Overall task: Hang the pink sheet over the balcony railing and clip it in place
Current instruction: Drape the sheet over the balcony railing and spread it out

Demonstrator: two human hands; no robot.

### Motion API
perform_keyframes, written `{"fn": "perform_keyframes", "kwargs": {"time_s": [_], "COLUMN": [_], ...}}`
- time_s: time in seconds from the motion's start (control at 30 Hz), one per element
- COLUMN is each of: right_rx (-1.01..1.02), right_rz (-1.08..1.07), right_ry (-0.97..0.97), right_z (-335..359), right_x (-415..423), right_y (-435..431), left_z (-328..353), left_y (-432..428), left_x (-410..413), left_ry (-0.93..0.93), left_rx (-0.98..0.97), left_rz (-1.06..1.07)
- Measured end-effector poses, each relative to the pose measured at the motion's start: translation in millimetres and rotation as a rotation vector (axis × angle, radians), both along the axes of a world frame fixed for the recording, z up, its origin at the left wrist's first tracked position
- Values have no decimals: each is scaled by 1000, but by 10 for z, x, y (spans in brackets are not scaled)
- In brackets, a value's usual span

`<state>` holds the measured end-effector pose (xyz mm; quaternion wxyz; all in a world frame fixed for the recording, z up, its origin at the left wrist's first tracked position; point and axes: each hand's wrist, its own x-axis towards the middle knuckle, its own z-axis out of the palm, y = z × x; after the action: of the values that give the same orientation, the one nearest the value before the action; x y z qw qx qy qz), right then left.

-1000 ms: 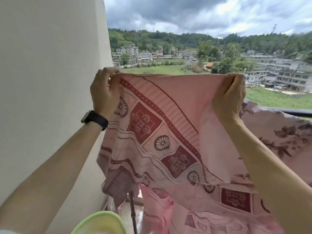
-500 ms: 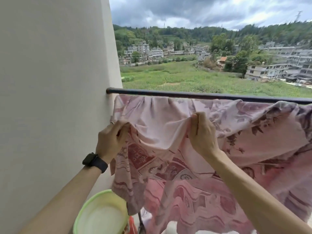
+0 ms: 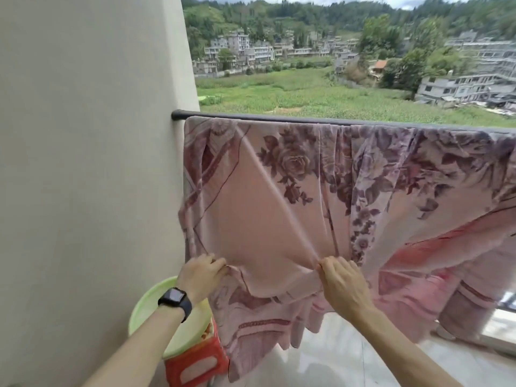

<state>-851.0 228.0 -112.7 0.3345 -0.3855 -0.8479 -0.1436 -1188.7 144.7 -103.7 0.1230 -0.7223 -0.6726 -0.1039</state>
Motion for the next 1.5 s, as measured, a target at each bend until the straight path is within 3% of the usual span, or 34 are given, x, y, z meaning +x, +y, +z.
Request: {"fn": "perform_keyframes", "kwargs": {"time_s": [0.07,0.1,0.23,0.4,0.53,0.67,0.77,0.83,0.93,1.03,1.17,1.3,1.4,1.5], "right_rx": [-69,-128,-278,-250,-273,-501,-719,-789,-598,-324,-144,-251,-473,-715], "right_rz": [-4,14,46,-260,-654,-980,-740,-563,-534,-655,-872,-897,-887,-788], "right_ry": [-80,-75,255,746,1111,1391,1537,1489,1480,1484,1526,1403,1282,1468], "right_z": [-127,-111,268,934,1203,1224,1212,1301,1450,1770,2208,2149,1702,1254], "right_x": [60,83,195,631,1386,2278,2701,2837,3212,3976,5024,5482,5449,5347], "right_y": [34,62,262,675,991,1324,1508,1539,1555,1561,1566,1592,1619,1661], "left_z": [23,85,721,1542,1915,2069,2087,2099,2117,2104,2055,2116,2187,2174], "left_y": [118,209,824,1707,2252,2575,2722,2778,2860,2889,2773,2699,2676,2675], "left_x": [-4,6,294,1038,1768,2391,2802,3054,3348,3465,3590,3828,4267,4850], "left_ry": [11,7,-34,-44,-61,-37,-43,-31,-13,23,74,-5,-49,12], "left_rx": [-227,-244,95,422,452,416,386,361,324,361,334,273,296,300], "left_rz": [73,64,-128,-339,-477,-511,-495,-462,-346,-164,-38,92,34,-130]}}
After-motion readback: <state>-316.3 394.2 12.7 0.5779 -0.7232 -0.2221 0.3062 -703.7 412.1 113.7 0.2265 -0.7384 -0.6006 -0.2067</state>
